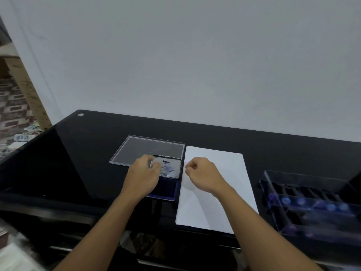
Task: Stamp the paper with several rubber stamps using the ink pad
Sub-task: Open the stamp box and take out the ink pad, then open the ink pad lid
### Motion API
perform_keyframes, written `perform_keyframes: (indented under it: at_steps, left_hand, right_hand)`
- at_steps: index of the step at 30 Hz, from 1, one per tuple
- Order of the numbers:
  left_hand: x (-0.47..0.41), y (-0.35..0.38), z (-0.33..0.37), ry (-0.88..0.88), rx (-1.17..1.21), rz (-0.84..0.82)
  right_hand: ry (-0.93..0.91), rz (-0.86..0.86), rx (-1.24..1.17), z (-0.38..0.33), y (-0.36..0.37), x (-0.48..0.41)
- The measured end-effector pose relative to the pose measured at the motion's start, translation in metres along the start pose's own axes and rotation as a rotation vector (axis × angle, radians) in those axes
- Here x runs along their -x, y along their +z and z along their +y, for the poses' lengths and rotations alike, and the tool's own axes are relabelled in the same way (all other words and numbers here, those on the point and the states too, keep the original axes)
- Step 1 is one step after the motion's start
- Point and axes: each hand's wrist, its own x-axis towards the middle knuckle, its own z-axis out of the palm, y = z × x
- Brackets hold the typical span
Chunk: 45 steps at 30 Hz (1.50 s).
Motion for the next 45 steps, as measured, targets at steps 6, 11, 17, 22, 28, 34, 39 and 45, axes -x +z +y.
perform_keyframes:
  at_steps: [6,11,17,22,28,34,39,45]
  left_hand:
    - [0.011,0.021,0.039,0.146,-0.014,-0.014]
    - [0.023,0.047,0.07,0.24,0.039,-0.04]
    - [0.044,0.091,0.109,0.312,0.013,-0.128]
    - [0.064,0.13,0.131,0.362,0.002,-0.239]
    - [0.092,0.175,0.144,0.455,-0.059,-0.373]
    - [0.104,0.203,0.136,0.474,-0.166,-0.478]
    - [0.11,0.211,0.131,0.487,-0.195,-0.485]
    - [0.114,0.21,0.13,0.485,-0.24,-0.477]
  right_hand:
    - [-0.017,0.053,-0.027,0.015,-0.03,0.013]
    - [0.017,0.102,-0.023,0.034,-0.065,0.031]
    - [0.067,0.183,0.019,0.067,-0.109,0.059]
    - [0.126,0.221,0.061,0.099,-0.139,0.081]
    - [0.246,0.197,0.137,0.135,-0.164,0.106]
    - [0.383,0.057,0.305,0.161,-0.171,0.114]
    - [0.464,0.008,0.436,0.164,-0.165,0.115]
    - [0.494,-0.039,0.582,0.148,-0.161,0.116]
